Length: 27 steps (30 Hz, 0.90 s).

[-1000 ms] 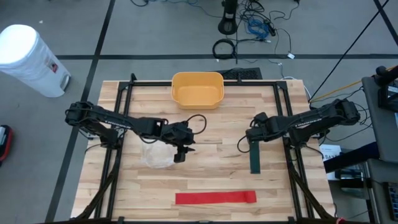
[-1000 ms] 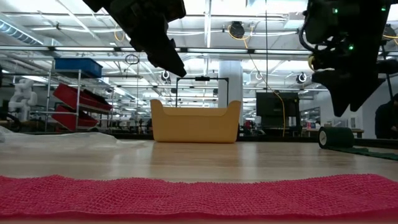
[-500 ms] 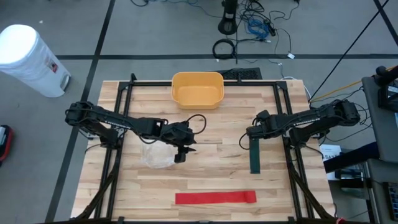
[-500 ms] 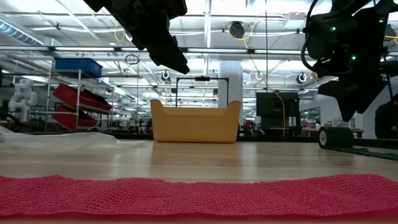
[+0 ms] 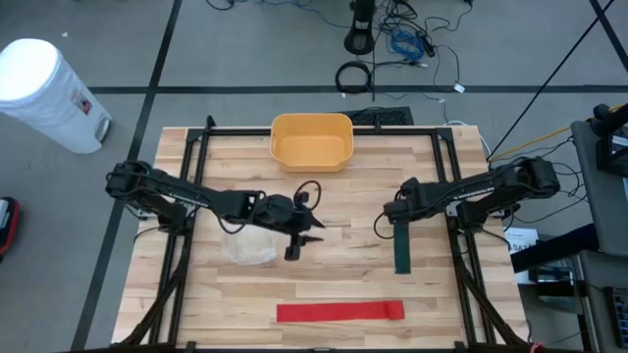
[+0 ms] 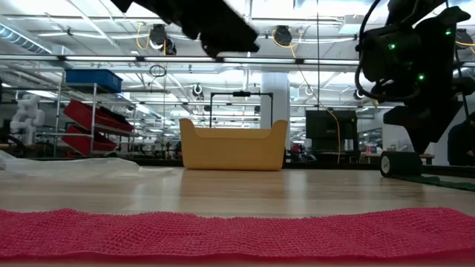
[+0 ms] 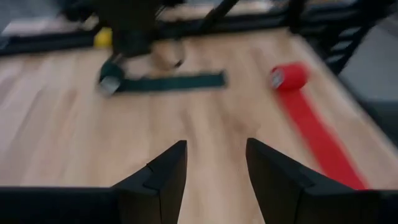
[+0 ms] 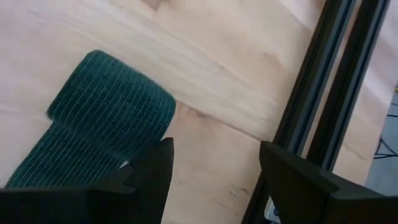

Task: Roll bandage
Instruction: Roll the green bandage

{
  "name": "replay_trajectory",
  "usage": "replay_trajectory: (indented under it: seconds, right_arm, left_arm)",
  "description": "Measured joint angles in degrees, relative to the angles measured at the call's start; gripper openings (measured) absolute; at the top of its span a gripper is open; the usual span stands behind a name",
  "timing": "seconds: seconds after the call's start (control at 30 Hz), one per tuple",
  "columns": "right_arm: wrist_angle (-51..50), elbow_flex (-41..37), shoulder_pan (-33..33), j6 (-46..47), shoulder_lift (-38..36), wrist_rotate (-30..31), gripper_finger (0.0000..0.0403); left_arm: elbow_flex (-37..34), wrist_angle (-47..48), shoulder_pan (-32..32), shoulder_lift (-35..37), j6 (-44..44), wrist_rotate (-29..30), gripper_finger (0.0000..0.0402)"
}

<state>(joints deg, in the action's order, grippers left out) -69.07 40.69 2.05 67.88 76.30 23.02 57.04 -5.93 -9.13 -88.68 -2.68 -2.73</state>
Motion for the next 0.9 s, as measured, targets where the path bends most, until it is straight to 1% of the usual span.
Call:
replay_trajectory:
  seconds: [0.07,0.2,0.3,0.47,0.53,0.7,0.9]
  right_arm:
    - [0.02,0.0,0.21,0.04,-0.63,-0.98,0.0224]
    - [0.11,0.0,0.79,0.47,-0.82,-1.24,0.0224]
    - [-0.21,0.0,0.8,1.33,-0.76,-0.77,0.0224]
    - [-1.05,0.0,0.8,2.76,-0.76,2.3,0.0224]
    - [-0.25,0.0,0.8,1.7,-0.73,2.62,0.0224]
    - [1.63,0.0,0.8,-5.46,-0.73,3.01,0.0224]
    - [1.55,0.01,0.8,-5.31,-0.55,4.18,0.0224]
  left_arm:
    - [0.0,-4.74,-1.45,-2.18,-1.1,-1.87,0.0171]
    - [0.0,-13.25,-3.7,-7.42,-1.26,-3.09,0.0171]
    - [0.01,-16.84,-4.49,-10.67,-1.26,-3.12,0.0171]
    - [0.46,-16.89,-4.52,-13.24,-1.13,-3.1,0.0171]
    - [0.93,-17.25,-4.51,-13.31,-1.13,-3.1,0.0171]
    - [1.58,-17.11,-4.52,-13.35,-1.17,-3.11,0.0171]
    - [1.73,-16.88,-4.52,-13.35,-1.17,-3.1,0.0171]
